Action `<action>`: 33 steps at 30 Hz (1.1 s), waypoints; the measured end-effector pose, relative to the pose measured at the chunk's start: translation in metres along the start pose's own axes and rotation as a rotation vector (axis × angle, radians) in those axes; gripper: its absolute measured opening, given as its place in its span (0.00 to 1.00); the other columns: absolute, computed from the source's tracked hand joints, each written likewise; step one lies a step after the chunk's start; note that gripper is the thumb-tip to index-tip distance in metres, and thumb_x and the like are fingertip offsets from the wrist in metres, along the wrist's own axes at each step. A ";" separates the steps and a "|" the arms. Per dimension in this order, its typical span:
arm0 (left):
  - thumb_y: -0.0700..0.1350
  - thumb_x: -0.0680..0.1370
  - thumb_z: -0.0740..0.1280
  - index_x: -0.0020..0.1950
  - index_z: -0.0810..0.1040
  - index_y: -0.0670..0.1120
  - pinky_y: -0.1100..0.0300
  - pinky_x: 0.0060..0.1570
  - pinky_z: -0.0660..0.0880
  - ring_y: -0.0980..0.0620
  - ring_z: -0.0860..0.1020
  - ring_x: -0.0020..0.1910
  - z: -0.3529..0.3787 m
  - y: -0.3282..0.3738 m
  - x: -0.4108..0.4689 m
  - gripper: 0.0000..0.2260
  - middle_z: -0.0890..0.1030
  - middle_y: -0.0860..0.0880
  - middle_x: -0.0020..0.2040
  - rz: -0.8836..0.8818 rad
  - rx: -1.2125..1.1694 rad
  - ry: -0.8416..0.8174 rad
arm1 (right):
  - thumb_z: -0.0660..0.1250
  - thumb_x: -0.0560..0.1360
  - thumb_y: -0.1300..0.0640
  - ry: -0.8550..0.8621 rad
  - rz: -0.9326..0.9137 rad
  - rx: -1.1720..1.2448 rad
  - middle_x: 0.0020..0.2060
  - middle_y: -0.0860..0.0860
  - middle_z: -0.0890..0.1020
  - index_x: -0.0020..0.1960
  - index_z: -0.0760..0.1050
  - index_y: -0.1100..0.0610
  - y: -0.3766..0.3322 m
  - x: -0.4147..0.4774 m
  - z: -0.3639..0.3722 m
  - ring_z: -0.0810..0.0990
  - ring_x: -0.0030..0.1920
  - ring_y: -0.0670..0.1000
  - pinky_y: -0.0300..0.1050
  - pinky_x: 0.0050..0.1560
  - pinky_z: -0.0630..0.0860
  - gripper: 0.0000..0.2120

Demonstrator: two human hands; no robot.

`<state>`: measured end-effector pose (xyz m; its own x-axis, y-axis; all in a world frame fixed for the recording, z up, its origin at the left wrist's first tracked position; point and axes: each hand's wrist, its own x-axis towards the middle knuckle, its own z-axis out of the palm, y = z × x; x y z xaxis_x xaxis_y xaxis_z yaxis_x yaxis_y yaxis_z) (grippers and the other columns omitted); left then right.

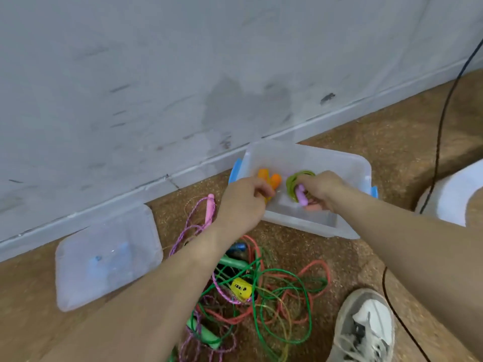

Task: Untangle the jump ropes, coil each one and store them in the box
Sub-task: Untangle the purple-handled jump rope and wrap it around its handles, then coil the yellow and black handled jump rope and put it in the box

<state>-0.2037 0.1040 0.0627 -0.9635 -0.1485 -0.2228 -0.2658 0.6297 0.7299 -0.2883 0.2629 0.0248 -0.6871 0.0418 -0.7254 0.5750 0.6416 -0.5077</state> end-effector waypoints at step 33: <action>0.41 0.77 0.65 0.33 0.73 0.46 0.60 0.32 0.72 0.53 0.68 0.22 -0.016 -0.110 -0.114 0.13 0.69 0.50 0.24 -0.710 -0.694 -0.164 | 0.65 0.68 0.70 -0.701 -0.460 -0.683 0.29 0.48 0.74 0.34 0.75 0.52 0.022 -0.088 0.146 0.69 0.29 0.48 0.40 0.32 0.66 0.13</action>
<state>-0.0649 0.0392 0.0185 -0.5726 -0.1774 -0.8004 -0.7870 -0.1549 0.5972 -0.1507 0.1617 0.0094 -0.2417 -0.6206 -0.7460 -0.1919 0.7842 -0.5902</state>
